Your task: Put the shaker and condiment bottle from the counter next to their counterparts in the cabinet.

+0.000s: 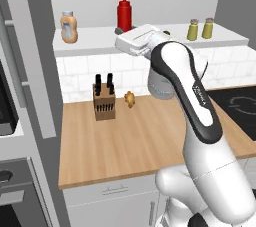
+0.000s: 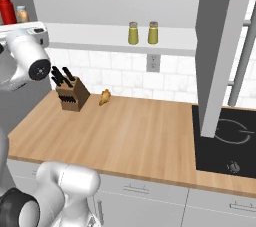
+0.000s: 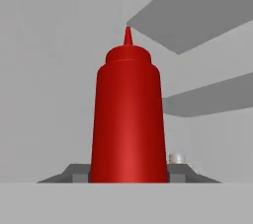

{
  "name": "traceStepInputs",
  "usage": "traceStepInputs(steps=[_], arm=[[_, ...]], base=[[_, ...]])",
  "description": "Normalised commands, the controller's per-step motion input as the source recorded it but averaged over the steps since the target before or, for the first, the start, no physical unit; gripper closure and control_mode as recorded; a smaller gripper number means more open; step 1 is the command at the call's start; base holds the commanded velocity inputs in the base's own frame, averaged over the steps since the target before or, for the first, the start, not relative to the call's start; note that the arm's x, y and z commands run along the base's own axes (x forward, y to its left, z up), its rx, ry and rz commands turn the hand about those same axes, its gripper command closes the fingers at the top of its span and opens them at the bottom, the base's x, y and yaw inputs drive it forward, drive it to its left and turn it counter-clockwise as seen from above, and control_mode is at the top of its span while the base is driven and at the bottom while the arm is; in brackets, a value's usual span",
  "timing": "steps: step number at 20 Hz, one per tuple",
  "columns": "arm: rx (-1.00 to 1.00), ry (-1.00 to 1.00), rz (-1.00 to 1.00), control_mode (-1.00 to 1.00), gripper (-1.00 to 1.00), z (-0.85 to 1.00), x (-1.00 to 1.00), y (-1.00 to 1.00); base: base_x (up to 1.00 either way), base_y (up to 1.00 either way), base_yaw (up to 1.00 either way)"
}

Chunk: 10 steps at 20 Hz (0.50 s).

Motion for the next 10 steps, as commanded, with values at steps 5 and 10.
traceStepInputs(steps=[5, 10], arm=[[-0.05, 0.03, -0.16, -1.0, 1.0, -0.21, 0.33, 0.28], [0.03, 0.0, -0.22, -1.0, 1.0, -0.27, 0.11, 0.0]], base=[[0.0, 0.0, 0.0], [0.0, 0.0, 0.0]])
